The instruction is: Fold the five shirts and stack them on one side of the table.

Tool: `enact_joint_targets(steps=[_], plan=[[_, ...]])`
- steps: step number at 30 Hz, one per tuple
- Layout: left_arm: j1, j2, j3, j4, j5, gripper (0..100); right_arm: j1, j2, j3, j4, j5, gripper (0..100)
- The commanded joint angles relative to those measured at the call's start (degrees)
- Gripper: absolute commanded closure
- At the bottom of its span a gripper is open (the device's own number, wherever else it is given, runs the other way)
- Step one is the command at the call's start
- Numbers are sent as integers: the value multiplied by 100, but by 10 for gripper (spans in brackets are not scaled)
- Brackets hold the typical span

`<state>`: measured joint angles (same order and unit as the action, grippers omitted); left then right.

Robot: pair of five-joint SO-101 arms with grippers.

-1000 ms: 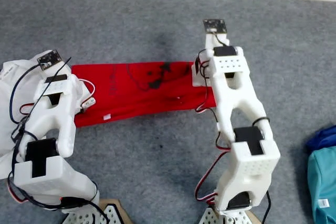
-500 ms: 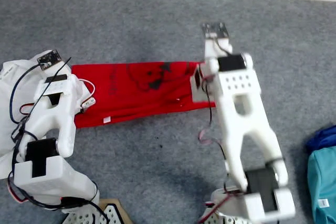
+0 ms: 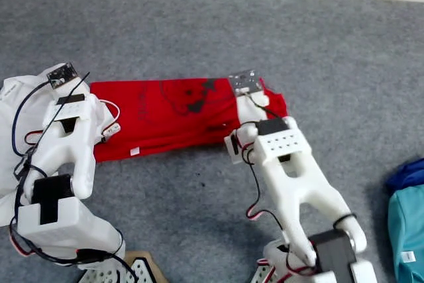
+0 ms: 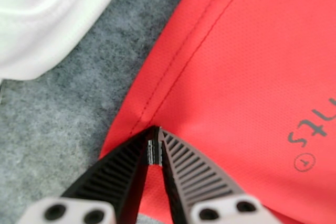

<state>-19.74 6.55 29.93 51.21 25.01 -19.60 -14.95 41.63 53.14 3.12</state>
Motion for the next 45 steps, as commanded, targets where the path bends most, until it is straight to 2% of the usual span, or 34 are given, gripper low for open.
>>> enact_joint_targets(steps=[1,4,13,35,41,45], plan=[[-119,-22,-145,-97,-62,989,-75,259,-435,-189,0,988],[-119,-22,-145,-97,-62,989,-66,549,-804,-215,-299,988],[-119,-22,-145,-97,-62,989,-66,1218,-1851,-215,-325,988],[-119,-22,-145,-105,-62,989,-145,3908,-4716,-189,-325,988],[-119,-22,-136,-220,-62,989,22,3099,-4778,382,-360,988],[-110,-22,-136,-220,-62,989,127,2114,-3960,374,-686,991]])
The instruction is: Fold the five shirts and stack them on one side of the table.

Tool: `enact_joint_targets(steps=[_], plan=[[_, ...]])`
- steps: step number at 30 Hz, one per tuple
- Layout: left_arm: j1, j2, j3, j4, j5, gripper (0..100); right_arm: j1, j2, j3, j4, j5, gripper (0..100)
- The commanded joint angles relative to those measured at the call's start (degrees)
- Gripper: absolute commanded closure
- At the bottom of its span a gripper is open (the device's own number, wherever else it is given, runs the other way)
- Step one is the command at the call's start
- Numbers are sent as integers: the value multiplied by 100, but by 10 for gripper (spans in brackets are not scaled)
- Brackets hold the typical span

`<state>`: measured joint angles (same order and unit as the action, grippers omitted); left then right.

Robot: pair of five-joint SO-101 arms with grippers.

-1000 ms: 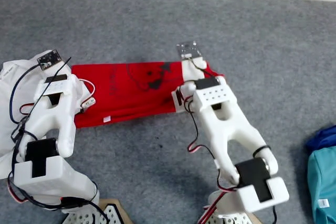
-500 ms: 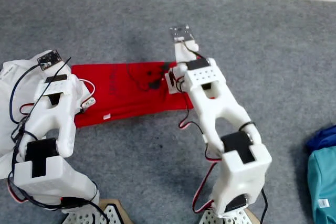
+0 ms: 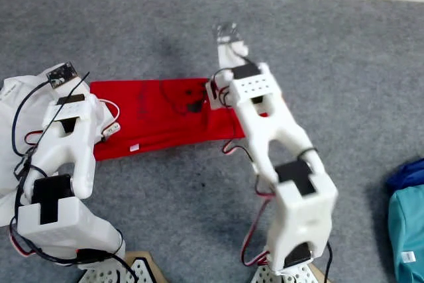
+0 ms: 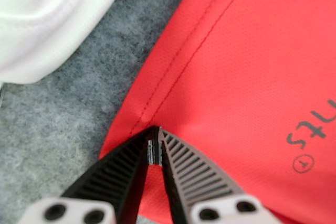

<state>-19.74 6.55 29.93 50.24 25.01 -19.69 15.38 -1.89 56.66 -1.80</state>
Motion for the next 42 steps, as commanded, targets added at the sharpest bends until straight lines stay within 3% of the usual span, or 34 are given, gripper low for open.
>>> enact_joint_targets(steps=[1,11,15,20,28,36,42], plan=[[-110,-22,-136,-123,-62,989,136,-1130,664,-13,-193,991],[-4,-84,-136,-79,-70,989,303,-2941,3081,-664,-211,991],[268,-136,-330,-70,-484,989,312,-4189,4295,-927,-176,991],[356,-848,-585,554,-466,976,391,-4875,5455,-1543,-176,991],[180,-2299,75,1345,-466,856,356,-4875,5859,-2237,-26,989],[-980,-2738,1288,1011,-510,852,356,-4875,5938,-2325,97,984],[-998,-2730,1666,396,-809,852,347,-4884,5938,-2325,70,947]])
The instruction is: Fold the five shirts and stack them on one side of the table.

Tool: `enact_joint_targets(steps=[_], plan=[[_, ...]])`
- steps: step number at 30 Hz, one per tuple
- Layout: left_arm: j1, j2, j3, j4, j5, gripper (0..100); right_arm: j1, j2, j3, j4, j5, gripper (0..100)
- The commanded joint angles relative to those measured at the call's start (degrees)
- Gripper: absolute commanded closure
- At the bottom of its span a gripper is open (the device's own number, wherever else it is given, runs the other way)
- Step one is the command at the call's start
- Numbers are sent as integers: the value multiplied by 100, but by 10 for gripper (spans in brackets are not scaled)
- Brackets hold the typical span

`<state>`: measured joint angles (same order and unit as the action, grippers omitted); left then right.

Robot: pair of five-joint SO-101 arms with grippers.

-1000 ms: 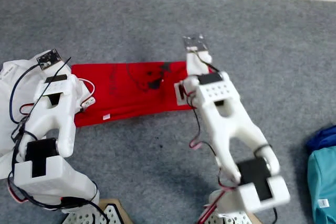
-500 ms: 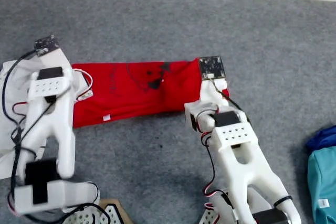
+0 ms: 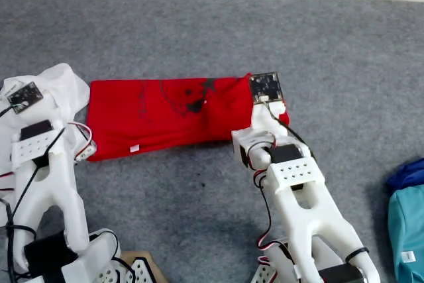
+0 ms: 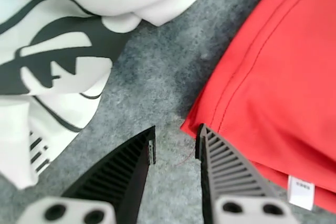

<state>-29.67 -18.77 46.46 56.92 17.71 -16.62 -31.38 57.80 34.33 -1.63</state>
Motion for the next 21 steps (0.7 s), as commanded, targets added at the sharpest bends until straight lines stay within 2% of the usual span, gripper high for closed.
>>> enact_joint_targets(steps=[1,8,15,21], plan=[[13,-198,22,-404,-53,852,40,-207,-31,-84,62,947],[136,752,-66,-1275,132,852,40,-215,-31,-75,79,947],[576,1560,-567,-976,114,852,40,-259,-31,-66,88,947],[734,1631,-611,-958,114,852,40,-268,-31,-57,88,947]])
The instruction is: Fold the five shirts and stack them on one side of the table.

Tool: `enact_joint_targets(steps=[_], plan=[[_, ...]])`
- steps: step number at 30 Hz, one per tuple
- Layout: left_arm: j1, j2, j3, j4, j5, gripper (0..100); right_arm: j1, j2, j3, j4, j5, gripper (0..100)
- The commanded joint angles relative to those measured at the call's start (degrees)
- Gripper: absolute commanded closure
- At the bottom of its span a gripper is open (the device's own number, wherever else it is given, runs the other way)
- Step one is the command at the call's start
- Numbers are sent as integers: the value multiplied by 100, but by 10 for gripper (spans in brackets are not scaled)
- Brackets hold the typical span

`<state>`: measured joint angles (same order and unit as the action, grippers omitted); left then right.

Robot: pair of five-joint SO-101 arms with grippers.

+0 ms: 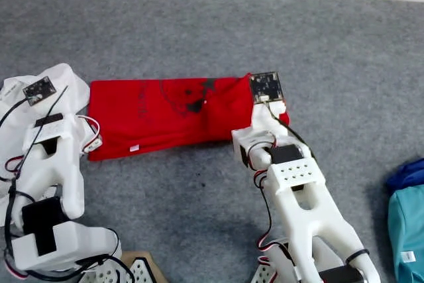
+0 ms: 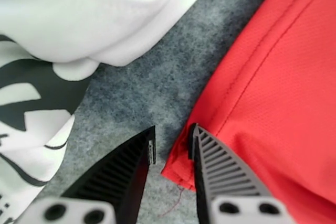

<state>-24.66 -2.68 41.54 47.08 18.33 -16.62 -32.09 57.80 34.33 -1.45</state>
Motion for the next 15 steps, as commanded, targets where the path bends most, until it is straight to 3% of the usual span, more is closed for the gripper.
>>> enact_joint_targets(steps=[1,15], plan=[[251,40,-119,26,53,852,40,-198,-31,-57,70,947],[664,84,-4,712,-422,861,66,-198,-31,-57,70,947]])
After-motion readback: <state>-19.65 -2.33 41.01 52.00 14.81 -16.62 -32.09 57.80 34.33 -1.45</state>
